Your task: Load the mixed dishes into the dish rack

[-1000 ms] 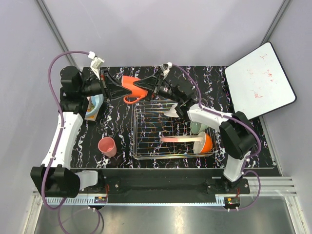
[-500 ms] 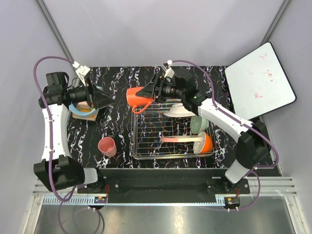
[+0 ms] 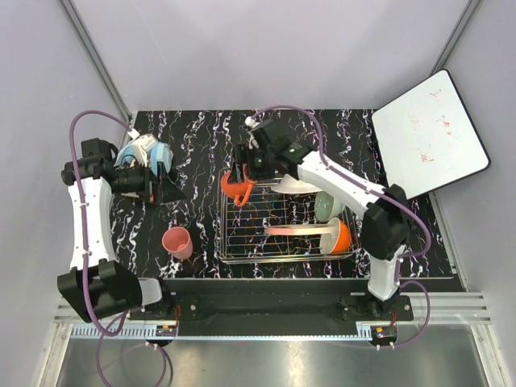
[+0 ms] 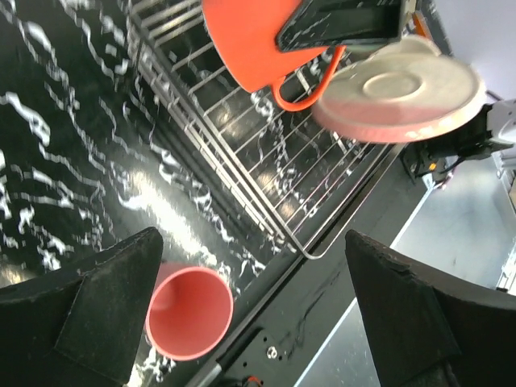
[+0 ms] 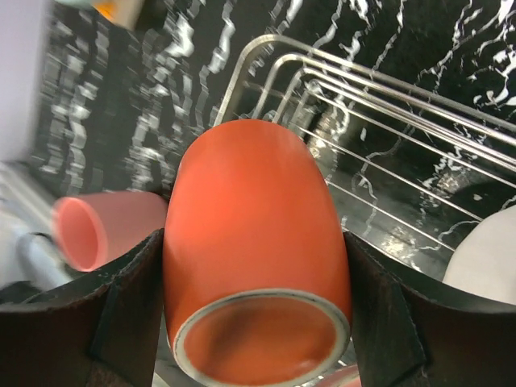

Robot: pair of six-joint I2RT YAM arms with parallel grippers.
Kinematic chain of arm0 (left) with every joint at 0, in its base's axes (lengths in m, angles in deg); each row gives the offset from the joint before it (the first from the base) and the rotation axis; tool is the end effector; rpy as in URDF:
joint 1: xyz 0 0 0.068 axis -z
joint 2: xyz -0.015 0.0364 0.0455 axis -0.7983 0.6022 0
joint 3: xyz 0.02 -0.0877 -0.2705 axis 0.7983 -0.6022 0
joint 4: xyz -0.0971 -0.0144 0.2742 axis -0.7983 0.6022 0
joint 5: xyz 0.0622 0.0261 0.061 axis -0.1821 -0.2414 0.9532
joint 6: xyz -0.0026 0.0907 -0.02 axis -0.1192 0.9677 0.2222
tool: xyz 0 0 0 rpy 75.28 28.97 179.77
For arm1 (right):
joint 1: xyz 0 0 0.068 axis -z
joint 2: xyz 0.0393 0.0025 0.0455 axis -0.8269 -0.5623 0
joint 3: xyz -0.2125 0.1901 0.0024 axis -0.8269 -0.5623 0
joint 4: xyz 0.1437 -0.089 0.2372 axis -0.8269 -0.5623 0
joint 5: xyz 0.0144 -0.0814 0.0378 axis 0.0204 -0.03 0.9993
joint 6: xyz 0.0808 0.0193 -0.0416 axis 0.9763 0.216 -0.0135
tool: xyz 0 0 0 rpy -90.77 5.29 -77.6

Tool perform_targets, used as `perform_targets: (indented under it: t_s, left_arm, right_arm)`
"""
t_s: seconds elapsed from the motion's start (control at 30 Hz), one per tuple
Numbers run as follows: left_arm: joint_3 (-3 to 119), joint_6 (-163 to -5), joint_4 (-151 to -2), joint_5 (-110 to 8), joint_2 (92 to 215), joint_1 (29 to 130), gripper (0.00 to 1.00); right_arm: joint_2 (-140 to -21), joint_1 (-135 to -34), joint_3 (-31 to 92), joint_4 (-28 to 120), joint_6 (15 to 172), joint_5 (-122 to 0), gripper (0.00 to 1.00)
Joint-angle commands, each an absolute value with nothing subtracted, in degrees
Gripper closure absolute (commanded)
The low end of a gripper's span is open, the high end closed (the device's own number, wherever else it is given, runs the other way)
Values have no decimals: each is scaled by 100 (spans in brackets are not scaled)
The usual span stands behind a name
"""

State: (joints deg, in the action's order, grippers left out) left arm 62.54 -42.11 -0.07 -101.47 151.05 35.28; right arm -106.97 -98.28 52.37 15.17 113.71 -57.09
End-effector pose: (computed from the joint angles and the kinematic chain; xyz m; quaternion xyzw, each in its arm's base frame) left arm 0.2605 0.0080 0.3445 0.1751 0.8451 -0.3833 0.3291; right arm 0.3597 0.3515 0.2856 -0.1613 0.8939 0.3059 0.2851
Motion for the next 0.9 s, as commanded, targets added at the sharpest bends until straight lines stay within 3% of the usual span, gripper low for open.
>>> perform_targets:
  t_s: [0.0,0.4,0.87]
  left_arm:
    - [6107,-3842,172,-9745,15068,3486,1]
    - [5993,-4281,-514,-8277,14945,3469,1]
    - [5035,-3262,-768,-7696,14910,3407,1]
  right_arm:
    - [-10893,-10139,6053,1207,10607,-6481,100]
    - [-11781,-10649,6862,478,9702,-7931,100]
    - [-12493,-10658,7241,108,9534,-8011,100]
